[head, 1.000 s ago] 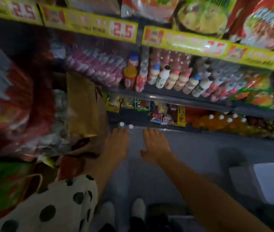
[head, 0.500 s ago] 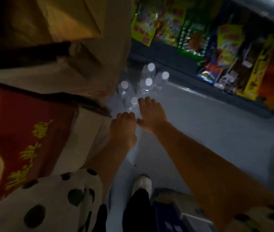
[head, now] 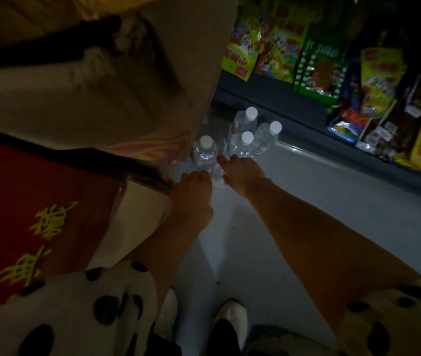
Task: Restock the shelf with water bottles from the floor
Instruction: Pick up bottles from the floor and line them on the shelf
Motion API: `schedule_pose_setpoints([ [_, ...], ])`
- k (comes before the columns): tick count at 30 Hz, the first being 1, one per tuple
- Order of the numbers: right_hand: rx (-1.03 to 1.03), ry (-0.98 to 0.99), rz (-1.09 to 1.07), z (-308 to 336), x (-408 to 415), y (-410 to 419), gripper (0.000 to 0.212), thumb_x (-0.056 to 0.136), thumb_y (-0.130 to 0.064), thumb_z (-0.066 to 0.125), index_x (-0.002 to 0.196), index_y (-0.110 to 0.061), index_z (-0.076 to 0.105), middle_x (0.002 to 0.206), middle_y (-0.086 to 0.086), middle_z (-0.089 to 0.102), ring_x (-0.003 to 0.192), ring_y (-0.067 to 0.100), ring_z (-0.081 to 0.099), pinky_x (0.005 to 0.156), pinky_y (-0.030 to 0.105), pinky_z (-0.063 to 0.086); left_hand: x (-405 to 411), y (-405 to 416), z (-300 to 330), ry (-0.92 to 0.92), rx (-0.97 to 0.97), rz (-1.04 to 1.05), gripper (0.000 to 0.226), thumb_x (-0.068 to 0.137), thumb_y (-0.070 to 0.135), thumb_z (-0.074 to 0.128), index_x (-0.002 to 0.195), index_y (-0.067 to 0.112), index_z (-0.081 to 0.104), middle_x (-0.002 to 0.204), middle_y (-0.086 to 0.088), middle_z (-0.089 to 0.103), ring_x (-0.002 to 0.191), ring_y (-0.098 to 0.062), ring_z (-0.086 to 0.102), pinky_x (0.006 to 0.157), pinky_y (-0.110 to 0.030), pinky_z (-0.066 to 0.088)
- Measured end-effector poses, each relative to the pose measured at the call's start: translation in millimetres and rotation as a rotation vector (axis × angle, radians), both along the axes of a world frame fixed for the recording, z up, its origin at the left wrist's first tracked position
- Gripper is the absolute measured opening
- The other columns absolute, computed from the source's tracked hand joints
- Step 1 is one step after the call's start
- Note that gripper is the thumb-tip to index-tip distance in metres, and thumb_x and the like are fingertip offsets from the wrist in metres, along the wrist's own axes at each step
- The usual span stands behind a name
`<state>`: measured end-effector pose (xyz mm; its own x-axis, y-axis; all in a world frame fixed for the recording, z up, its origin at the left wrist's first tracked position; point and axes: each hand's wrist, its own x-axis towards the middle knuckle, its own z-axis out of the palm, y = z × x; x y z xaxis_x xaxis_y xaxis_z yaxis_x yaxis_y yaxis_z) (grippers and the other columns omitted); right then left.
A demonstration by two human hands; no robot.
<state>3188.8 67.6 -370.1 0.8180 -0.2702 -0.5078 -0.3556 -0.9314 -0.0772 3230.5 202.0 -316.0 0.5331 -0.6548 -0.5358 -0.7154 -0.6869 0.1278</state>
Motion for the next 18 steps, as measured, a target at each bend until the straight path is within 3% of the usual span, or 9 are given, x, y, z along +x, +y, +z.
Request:
schedule_pose_setpoints([
  [5, 0.057, -0.030, 0.019, 109, -33, -5, 0.051, 0.097, -0.022, 0.046, 0.145, -0.014, 0.029, 0.122, 0.018, 0.055, 0.106, 0.035, 0.057, 0.081, 0.036, 0.042, -15, -4, 82, 0.054, 0.015, -0.062, 0.045, 0.081, 0.020, 0.067, 0.118, 0.010, 0.043, 0.123, -0.009, 0.049, 0.116, -0.027, 0.047, 0.089, -0.036, 0.044],
  [8, 0.094, -0.018, 0.033, 205, -53, -13, 0.048, 0.096, -0.027, 0.048, 0.140, -0.015, 0.035, 0.121, 0.016, 0.056, 0.104, 0.035, 0.056, 0.072, 0.033, 0.035, -26, -6, 155, 0.119, -0.011, -0.099, 0.050, 0.084, 0.021, 0.066, 0.126, 0.011, 0.041, 0.129, -0.009, 0.046, 0.122, -0.027, 0.045, 0.096, -0.036, 0.042],
  [11, 0.117, -0.024, 0.035, 320, -69, -19, 0.049, 0.095, -0.033, 0.051, 0.138, -0.015, 0.038, 0.117, 0.016, 0.057, 0.106, 0.034, 0.056, 0.071, 0.033, 0.036, -29, -13, 244, 0.163, -0.091, -0.113, 0.055, 0.084, 0.020, 0.067, 0.131, 0.010, 0.040, 0.133, -0.010, 0.046, 0.124, -0.027, 0.045, 0.100, -0.037, 0.042],
  [15, 0.091, -0.116, 0.024, 490, -90, -24, 0.027, 0.092, -0.032, 0.055, 0.110, -0.014, 0.048, 0.092, 0.013, 0.057, 0.087, 0.031, 0.055, 0.066, 0.035, 0.039, -27, -21, 383, 0.213, -0.203, -0.152, 0.058, 0.077, 0.021, 0.073, 0.126, 0.008, 0.044, 0.123, -0.012, 0.053, 0.114, -0.031, 0.054, 0.089, -0.040, 0.048],
  [18, 0.077, -0.267, 0.009, 608, -104, -26, 0.022, 0.089, -0.030, 0.059, 0.103, -0.014, 0.051, 0.080, 0.007, 0.052, 0.079, 0.027, 0.055, 0.064, 0.034, 0.040, -21, -30, 461, 0.381, -0.391, -0.132, 0.044, 0.061, 0.029, 0.078, 0.094, 0.025, 0.048, 0.092, -0.018, 0.057, 0.093, -0.044, 0.060, 0.068, -0.050, 0.050],
])
